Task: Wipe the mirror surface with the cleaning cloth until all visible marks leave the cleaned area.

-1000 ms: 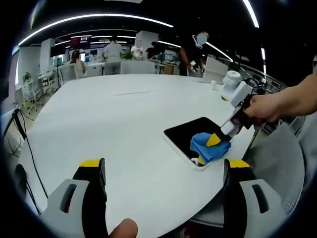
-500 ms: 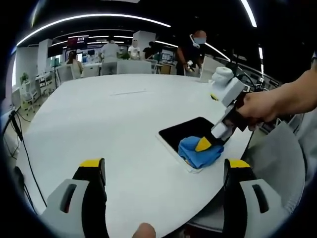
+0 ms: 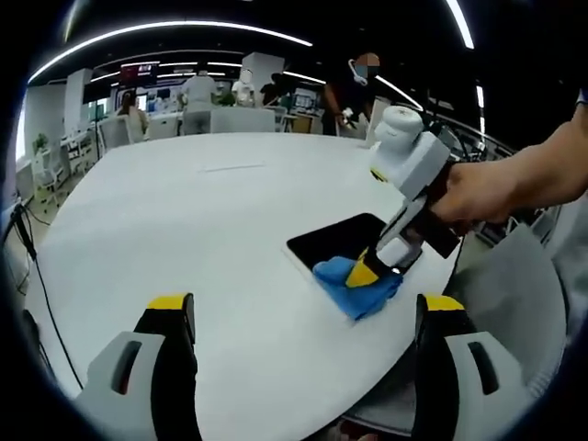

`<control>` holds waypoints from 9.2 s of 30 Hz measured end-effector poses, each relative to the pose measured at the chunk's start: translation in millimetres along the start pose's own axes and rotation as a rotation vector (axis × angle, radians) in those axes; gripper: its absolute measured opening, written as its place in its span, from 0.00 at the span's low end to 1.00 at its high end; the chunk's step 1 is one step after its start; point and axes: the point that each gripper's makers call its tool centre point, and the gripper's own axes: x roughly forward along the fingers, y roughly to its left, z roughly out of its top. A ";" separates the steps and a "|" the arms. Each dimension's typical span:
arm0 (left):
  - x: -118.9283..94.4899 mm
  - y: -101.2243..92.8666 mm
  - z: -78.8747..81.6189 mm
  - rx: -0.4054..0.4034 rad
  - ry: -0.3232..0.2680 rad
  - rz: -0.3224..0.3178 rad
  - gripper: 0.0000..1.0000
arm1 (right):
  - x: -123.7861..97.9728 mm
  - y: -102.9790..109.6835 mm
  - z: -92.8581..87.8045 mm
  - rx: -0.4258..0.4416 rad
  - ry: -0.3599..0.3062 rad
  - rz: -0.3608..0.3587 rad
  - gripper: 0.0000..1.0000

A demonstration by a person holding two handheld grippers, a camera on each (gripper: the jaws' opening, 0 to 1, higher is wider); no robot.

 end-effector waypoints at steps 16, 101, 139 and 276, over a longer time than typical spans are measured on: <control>0.8 -10.0 6.0 -0.020 -0.023 0.007 0.99 | -1.9 -2.1 -0.4 -0.013 -0.023 0.017 0.00; -0.4 10.8 7.8 -0.030 -0.021 0.067 0.99 | 13.3 -41.2 71.9 0.025 -0.061 0.018 0.00; -10.8 23.9 0.9 0.009 0.009 0.050 0.99 | 8.9 -78.8 65.3 0.079 -0.031 -0.052 0.00; 3.3 -9.8 24.6 0.041 -0.060 0.071 0.99 | -36.2 -75.5 -49.5 0.155 -0.082 0.003 0.01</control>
